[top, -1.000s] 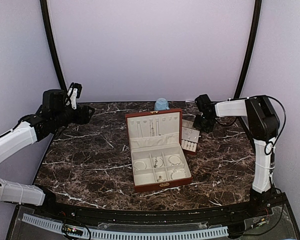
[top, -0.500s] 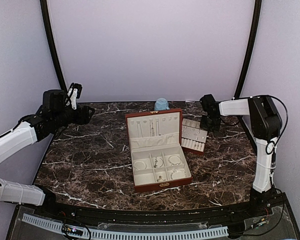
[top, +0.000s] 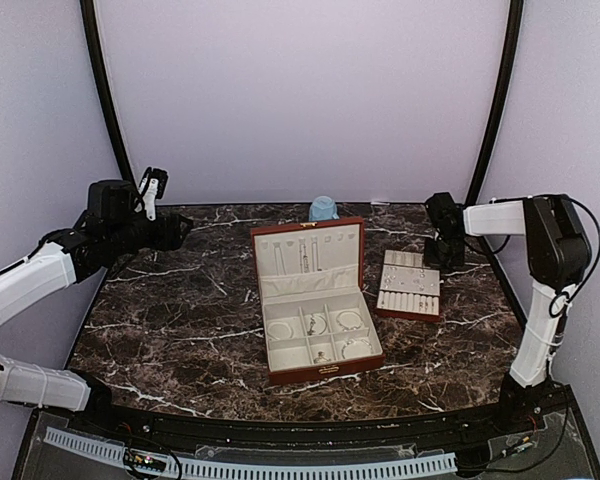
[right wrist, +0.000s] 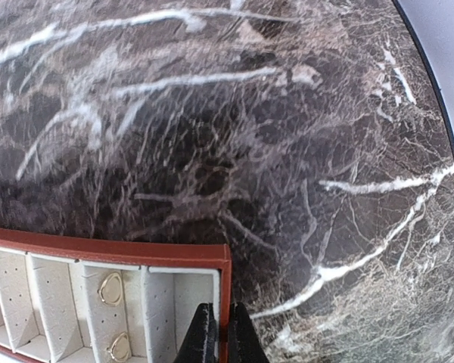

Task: Organize the mixed jewelry
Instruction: Move to the center of the board in the compartment layer.

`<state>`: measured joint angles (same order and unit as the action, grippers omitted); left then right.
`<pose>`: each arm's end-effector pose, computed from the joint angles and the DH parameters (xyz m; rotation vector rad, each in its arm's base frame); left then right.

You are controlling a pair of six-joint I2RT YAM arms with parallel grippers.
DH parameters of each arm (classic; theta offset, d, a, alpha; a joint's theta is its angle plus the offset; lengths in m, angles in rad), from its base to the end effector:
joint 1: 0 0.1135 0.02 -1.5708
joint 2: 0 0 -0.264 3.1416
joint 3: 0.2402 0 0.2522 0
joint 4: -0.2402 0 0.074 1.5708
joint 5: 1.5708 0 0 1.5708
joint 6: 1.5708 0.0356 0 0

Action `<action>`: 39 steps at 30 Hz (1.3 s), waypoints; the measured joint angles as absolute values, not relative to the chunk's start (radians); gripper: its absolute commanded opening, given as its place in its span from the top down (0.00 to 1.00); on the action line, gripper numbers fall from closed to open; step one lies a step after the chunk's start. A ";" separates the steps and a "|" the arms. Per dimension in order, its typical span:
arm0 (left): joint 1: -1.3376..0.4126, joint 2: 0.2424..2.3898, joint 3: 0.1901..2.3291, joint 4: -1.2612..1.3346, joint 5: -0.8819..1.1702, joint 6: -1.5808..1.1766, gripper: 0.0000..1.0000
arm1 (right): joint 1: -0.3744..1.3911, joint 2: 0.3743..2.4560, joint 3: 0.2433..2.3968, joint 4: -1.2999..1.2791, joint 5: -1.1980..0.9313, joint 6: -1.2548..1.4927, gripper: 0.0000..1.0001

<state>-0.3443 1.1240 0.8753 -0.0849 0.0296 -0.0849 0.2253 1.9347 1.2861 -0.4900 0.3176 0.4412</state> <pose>0.2460 -0.0893 0.3136 0.2680 1.8982 -0.3183 0.3832 0.0764 0.1621 0.3746 2.5999 -0.2088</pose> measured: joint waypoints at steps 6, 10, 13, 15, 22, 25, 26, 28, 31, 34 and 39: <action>-0.344 1.126 0.873 -0.085 0.045 -0.085 0.32 | 0.225 1.901 1.238 -0.480 0.306 0.322 1.00; -0.344 1.126 0.870 -0.084 0.051 -0.085 0.32 | 0.225 1.887 1.228 -0.464 0.297 0.242 1.00; -0.344 1.126 0.868 -0.085 0.059 -0.085 0.32 | 0.225 1.877 1.211 -0.440 0.261 0.173 1.00; -0.344 1.126 0.868 -0.084 0.064 -0.085 0.33 | 0.226 1.874 1.200 -0.424 0.232 0.133 1.00; -0.344 1.126 0.867 -0.084 0.072 -0.084 0.33 | 0.257 1.876 1.188 -0.369 0.168 0.014 1.00; -0.344 1.126 0.867 -0.084 0.072 -0.085 0.33 | 0.294 1.889 1.189 -0.347 0.147 -0.027 1.00; -0.344 1.126 0.867 -0.085 0.073 -0.085 0.33 | 0.302 1.897 1.191 -0.341 0.141 -0.038 1.00; -0.344 1.126 0.867 -0.085 0.073 -0.085 0.33 | 0.311 1.912 1.196 -0.332 0.128 -0.053 1.00; -0.344 1.126 0.867 -0.085 0.075 -0.085 0.33 | 0.316 1.919 1.196 -0.322 0.120 -0.063 0.87; -0.344 1.126 0.866 -0.084 0.076 -0.085 0.33 | 0.316 1.920 1.197 -0.319 0.121 -0.073 0.71; -0.344 1.126 0.863 -0.085 0.079 -0.085 0.33 | 0.315 1.918 1.184 -0.300 0.135 -0.075 0.58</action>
